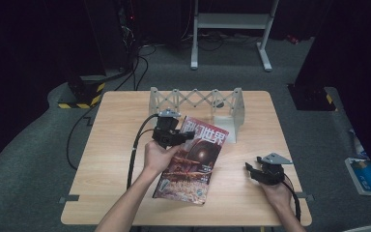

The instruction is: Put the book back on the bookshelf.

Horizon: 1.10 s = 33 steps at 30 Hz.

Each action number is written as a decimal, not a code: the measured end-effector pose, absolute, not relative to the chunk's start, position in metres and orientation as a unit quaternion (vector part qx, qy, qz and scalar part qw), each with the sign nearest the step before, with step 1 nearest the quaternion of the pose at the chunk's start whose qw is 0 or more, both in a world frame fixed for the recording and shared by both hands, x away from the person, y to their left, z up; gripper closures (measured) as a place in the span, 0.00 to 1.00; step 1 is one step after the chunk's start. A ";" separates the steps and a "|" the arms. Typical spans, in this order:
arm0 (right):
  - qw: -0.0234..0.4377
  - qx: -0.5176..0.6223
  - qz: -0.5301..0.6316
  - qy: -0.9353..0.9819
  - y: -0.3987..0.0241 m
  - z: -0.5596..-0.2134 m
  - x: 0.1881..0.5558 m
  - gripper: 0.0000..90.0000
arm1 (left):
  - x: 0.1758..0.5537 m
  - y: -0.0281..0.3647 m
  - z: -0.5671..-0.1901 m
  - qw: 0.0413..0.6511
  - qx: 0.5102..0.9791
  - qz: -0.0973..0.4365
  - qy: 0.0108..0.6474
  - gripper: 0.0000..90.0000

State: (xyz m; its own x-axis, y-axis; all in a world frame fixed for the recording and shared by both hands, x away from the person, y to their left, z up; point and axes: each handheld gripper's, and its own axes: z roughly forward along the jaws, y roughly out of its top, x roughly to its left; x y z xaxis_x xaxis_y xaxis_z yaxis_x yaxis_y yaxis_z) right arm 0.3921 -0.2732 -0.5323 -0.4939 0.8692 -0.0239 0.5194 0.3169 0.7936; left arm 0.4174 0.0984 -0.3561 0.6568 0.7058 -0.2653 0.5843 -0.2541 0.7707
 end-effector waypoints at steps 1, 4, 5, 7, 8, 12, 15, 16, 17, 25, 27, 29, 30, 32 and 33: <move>0.232 0.446 0.377 0.778 -0.273 -0.532 0.392 0.46 | 0.418 0.098 -0.353 0.452 0.790 0.070 0.408 0.93; 0.232 0.446 0.377 0.778 -0.273 -0.532 0.392 0.46 | 0.421 0.099 -0.346 0.444 0.795 0.080 0.406 0.93; 0.232 0.447 0.377 0.777 -0.273 -0.532 0.392 0.46 | 0.422 0.099 -0.344 0.442 0.796 0.082 0.405 0.93; 0.232 0.447 0.377 0.777 -0.273 -0.532 0.392 0.46 | 0.424 0.100 -0.340 0.436 0.799 0.086 0.406 0.93; 0.232 0.447 0.377 0.777 -0.273 -0.532 0.392 0.46 | 0.425 0.100 -0.338 0.432 0.801 0.088 0.405 0.93; 0.232 0.447 0.378 0.777 -0.273 -0.532 0.392 0.46 | 0.429 0.101 -0.331 0.418 0.806 0.097 0.406 0.93; 0.232 0.447 0.378 0.777 -0.273 -0.532 0.392 0.46 | 0.433 0.103 -0.324 0.410 0.810 0.103 0.407 0.93; 0.232 0.447 0.378 0.777 -0.273 -0.532 0.392 0.46 | 0.434 0.104 -0.322 0.407 0.811 0.105 0.407 0.93; 0.232 0.446 0.378 0.777 -0.273 -0.532 0.392 0.46 | 0.435 0.104 -0.320 0.405 0.811 0.106 0.408 0.93; 0.232 0.446 0.377 0.777 -0.273 -0.532 0.392 0.46 | 0.445 0.109 -0.308 0.372 0.824 0.115 0.412 0.93; 0.232 0.446 0.377 0.777 -0.273 -0.532 0.392 0.46 | 0.449 0.112 -0.305 0.362 0.827 0.114 0.415 0.93; 0.232 0.446 0.377 0.778 -0.273 -0.532 0.392 0.46 | 0.452 0.113 -0.303 0.353 0.830 0.114 0.416 0.93; 0.232 0.447 0.377 0.777 -0.273 -0.532 0.392 0.46 | 0.453 0.114 -0.302 0.351 0.830 0.114 0.418 0.93; 0.232 0.446 0.377 0.777 -0.273 -0.532 0.392 0.46 | 0.456 0.116 -0.300 0.343 0.832 0.114 0.421 0.93; 0.232 0.446 0.377 0.777 -0.273 -0.532 0.392 0.46 | 0.457 0.117 -0.298 0.339 0.833 0.115 0.422 0.93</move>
State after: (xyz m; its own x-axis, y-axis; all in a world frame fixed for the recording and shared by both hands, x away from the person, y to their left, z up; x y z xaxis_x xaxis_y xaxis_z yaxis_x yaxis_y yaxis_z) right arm 0.3915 -0.2731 -0.5323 -0.4938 0.8693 -0.0236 0.5193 0.3165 0.7938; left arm 0.4569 0.1170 -0.2985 0.6170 0.7811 -0.0958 0.6255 -0.4129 0.6620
